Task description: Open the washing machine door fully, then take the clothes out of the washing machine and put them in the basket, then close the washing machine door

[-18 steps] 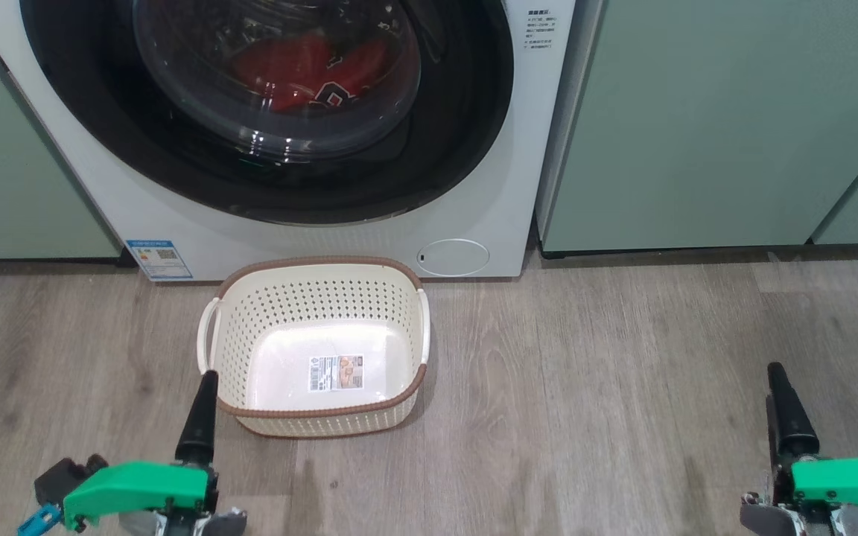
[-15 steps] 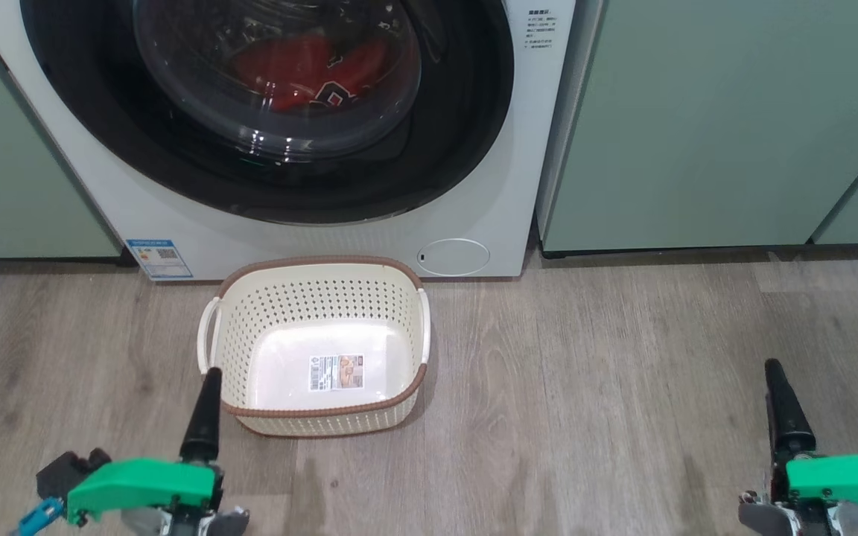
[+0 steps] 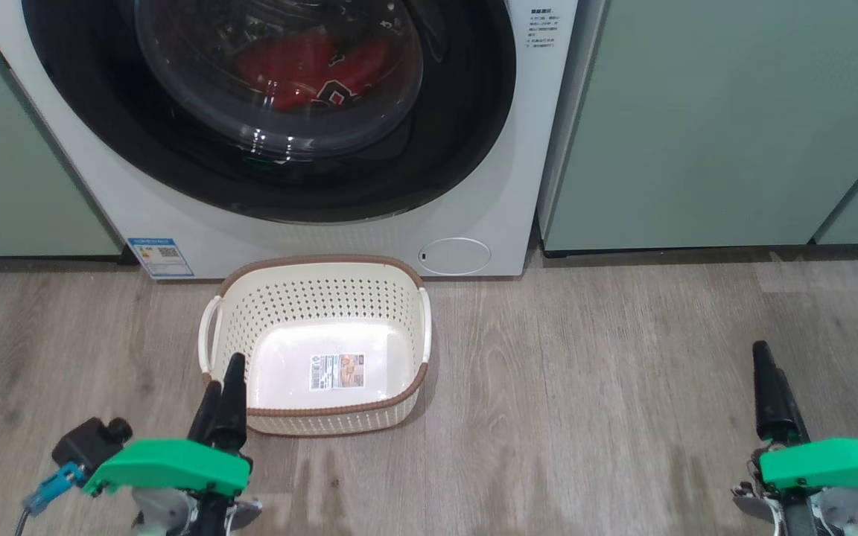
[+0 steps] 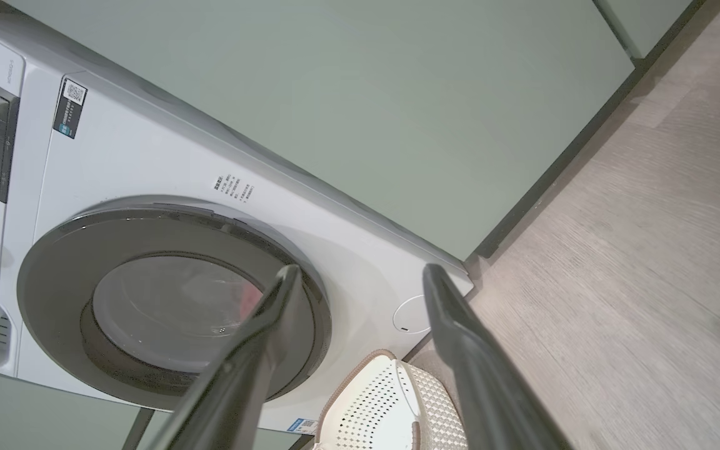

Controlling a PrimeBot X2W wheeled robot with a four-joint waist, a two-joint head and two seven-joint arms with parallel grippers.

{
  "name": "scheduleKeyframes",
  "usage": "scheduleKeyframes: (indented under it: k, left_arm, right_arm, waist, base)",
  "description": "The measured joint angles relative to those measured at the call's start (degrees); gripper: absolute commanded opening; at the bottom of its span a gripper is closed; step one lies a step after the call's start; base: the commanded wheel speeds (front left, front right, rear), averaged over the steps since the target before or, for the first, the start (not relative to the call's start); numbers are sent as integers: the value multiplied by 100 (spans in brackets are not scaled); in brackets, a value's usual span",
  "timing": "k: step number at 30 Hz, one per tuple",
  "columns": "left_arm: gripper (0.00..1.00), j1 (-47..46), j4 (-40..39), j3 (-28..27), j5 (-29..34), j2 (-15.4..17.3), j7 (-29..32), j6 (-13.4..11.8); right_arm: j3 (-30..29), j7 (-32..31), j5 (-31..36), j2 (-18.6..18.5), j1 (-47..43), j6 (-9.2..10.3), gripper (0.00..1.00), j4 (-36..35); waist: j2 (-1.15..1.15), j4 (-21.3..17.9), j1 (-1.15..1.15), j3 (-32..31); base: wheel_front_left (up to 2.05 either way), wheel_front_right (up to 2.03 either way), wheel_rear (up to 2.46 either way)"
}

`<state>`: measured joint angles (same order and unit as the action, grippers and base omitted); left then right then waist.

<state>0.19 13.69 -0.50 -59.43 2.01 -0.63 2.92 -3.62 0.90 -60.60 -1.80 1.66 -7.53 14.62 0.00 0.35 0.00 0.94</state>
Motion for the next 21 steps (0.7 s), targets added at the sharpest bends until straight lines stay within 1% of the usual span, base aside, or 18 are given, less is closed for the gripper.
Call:
scheduleKeyframes:
  k: [21]
  left_arm:
    - [100, -199, -180, 775, 1524, 479, -349, -779]
  right_arm:
    - [142, 350, 1883, -1, 142, 0, 100, -164]
  waist:
    - [0, 31, 0, 32]
  base:
    - [0, 0, 0]
